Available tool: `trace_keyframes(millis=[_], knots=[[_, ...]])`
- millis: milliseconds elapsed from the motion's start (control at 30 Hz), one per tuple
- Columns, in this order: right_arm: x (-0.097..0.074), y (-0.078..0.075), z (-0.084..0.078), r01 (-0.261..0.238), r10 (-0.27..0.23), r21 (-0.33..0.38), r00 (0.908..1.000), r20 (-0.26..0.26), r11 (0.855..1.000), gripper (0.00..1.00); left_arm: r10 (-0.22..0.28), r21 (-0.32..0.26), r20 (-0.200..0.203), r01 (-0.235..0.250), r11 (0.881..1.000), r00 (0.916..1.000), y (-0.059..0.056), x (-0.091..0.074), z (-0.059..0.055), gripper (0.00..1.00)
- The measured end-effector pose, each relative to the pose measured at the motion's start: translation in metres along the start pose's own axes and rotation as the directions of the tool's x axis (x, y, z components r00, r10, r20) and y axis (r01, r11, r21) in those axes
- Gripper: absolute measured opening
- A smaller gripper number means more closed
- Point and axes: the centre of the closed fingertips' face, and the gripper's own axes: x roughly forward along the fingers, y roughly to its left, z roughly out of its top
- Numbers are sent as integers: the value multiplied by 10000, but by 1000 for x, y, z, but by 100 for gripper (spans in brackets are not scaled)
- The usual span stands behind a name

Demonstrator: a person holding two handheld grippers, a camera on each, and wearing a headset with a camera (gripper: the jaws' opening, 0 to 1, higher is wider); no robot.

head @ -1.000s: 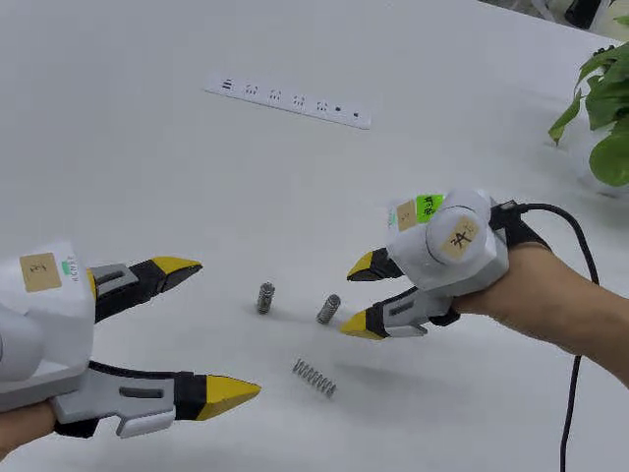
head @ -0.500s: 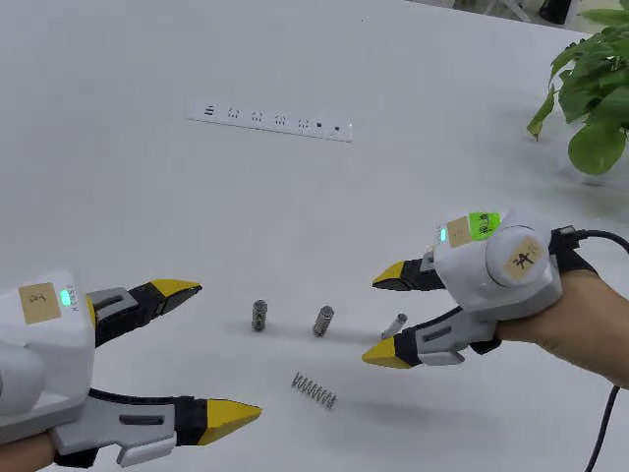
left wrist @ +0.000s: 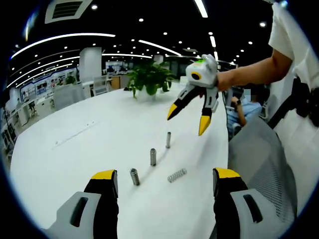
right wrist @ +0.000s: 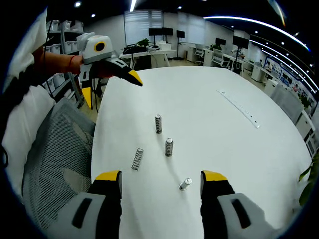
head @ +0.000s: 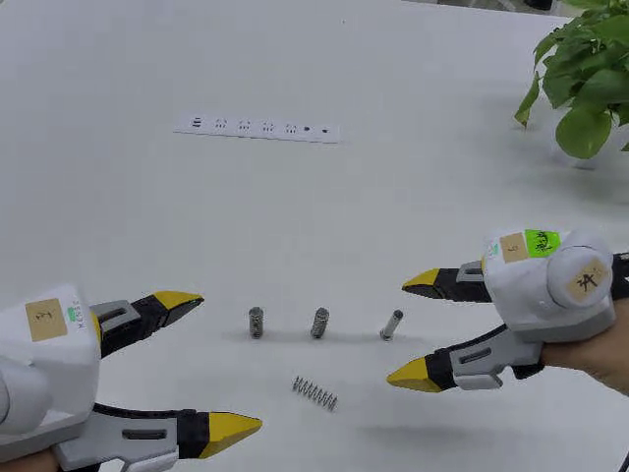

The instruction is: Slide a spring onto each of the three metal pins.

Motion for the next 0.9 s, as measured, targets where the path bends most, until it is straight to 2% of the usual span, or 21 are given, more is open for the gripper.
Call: trace_keyframes(millis=[233, 400, 600, 900], knots=[[-14, 5, -20, 216, -222, 345, 9996, 174, 9992, 71, -296, 517, -503, 322, 9981, 9983, -9, 5, -3, 77], [-21, 9, -32, 293, -315, 594, 9988, 362, 9978, 74, -541, 798, -880, 612, 9949, 9946, -11, 13, -9, 72], [-28, 12, -43, 339, -389, 851, 9975, 584, 9958, 77, -896, 1481, -1663, 1147, 9823, 9820, -15, 28, -20, 62], [-33, 15, -59, 424, -524, 1259, 9957, 769, 9911, 79, -1161, 1912, -2367, 1634, 9678, 9646, -15, 52, -33, 53]])
